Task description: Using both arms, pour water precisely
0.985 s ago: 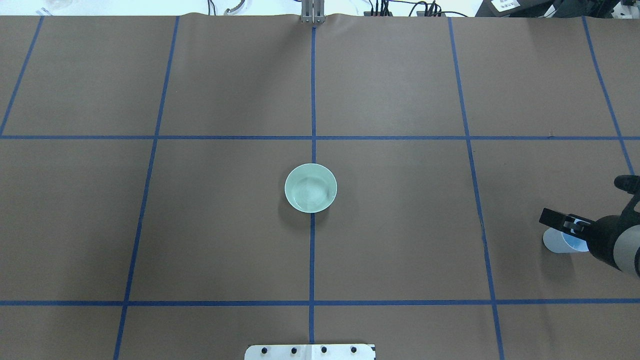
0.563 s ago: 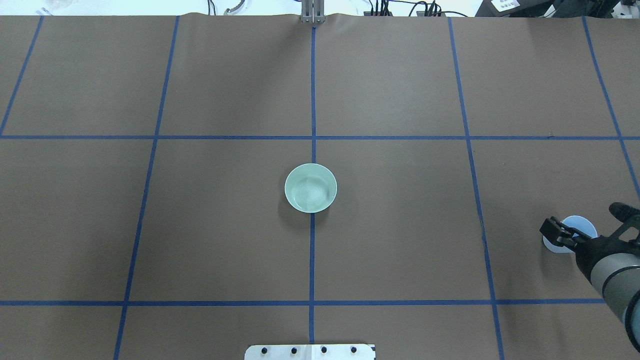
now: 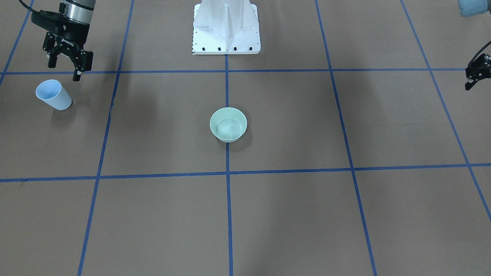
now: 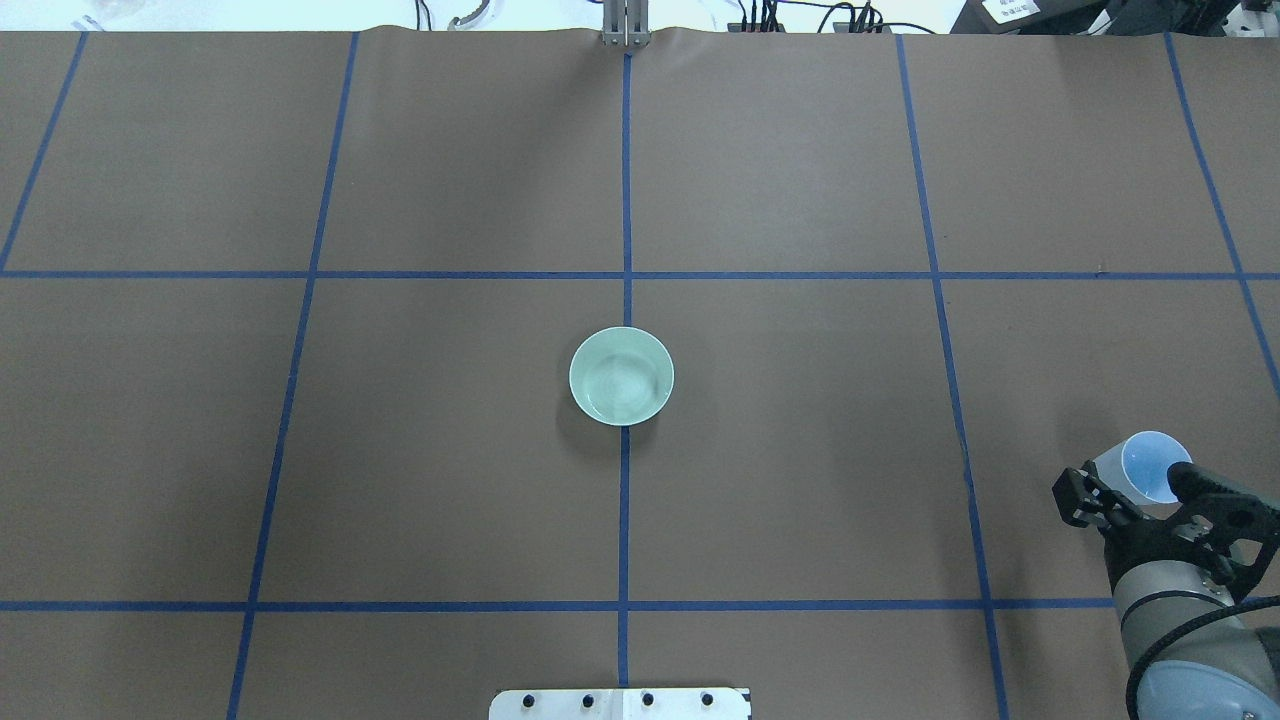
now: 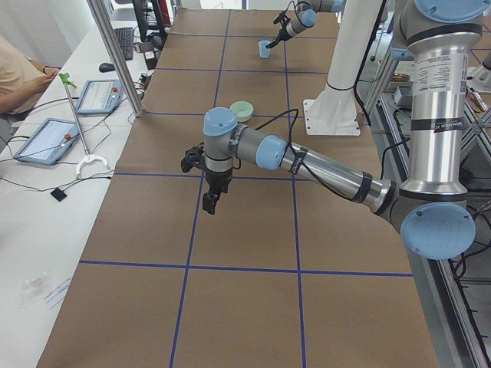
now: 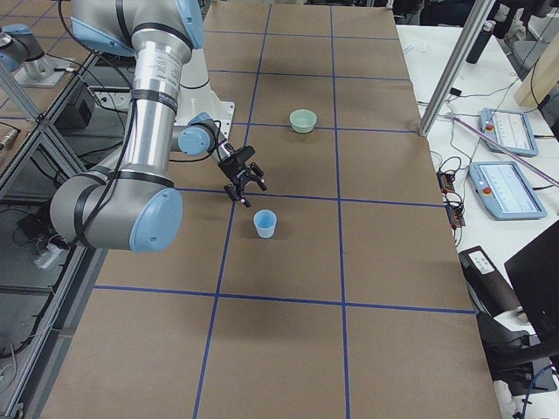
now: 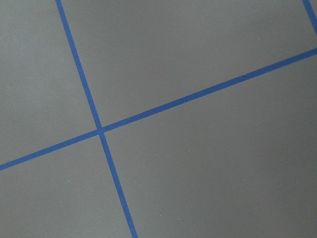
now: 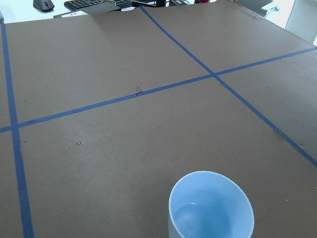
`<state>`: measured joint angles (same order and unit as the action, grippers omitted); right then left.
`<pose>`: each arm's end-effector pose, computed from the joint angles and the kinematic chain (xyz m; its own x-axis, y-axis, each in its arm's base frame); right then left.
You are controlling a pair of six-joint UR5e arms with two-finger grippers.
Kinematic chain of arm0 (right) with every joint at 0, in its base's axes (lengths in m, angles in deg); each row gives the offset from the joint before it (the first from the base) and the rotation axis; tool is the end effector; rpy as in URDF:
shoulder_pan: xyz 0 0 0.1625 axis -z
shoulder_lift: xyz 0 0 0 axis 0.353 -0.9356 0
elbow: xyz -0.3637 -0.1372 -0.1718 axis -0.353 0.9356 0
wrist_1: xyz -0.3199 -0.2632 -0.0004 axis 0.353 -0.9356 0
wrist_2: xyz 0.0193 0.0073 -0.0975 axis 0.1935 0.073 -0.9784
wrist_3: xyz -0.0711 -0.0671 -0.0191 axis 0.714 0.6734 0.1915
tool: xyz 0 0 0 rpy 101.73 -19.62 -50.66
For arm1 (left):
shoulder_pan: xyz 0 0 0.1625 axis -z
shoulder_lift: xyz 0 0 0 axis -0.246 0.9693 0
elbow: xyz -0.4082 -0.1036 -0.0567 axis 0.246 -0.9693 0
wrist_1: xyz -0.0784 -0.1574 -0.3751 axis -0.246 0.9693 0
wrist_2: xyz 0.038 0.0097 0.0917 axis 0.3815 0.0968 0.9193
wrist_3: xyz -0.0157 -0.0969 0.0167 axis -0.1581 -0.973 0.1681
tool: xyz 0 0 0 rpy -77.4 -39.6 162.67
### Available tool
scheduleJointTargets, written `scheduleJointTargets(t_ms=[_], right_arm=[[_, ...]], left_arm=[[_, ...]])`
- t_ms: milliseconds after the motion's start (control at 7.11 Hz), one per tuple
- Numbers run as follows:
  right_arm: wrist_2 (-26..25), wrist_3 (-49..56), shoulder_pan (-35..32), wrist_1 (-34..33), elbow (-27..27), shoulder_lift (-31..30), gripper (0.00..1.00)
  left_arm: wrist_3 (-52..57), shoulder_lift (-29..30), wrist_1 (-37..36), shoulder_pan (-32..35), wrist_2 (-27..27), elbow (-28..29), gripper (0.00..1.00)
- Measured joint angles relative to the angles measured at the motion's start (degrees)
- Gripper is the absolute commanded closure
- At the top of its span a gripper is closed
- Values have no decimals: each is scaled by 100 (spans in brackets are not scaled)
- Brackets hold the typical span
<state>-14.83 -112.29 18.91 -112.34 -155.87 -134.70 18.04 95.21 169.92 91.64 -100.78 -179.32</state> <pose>-0.3210 -0.2033 0.4771 0.6928 0.5100 0.5098 -0.7092 0.6098 0.3538 0.0288 -0.4711 0.4897 0.7539 0.3327 -0.5666 -0.1936 0.9365 0.2923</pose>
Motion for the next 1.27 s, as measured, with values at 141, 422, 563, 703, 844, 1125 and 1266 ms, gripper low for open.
scheduleJointTargets(t_ms=[141,422,563,703,844,1125,1266], right_arm=[[-65,-109,35,-72,205,70,0],[-112,-320,50,-102,503,119,0],[-127,-429,52,-104,662,139,0],[-163,-502,51,-105,808,194,0],[-200,-528,45,-105,889,279,0],[-222,-534,5,-105,1007,376,0],[-224,-534,-19,-105,1127,382,0]], left_arm=[[-1,0,2,3,-4,-3,0],[2,0,3,4,-6,-8,0],[2,0,4,4,-7,-9,0],[3,0,4,4,-7,-9,0],[3,0,4,4,-7,-8,0],[3,0,4,4,-7,-6,0],[3,0,4,4,-7,-6,0]])
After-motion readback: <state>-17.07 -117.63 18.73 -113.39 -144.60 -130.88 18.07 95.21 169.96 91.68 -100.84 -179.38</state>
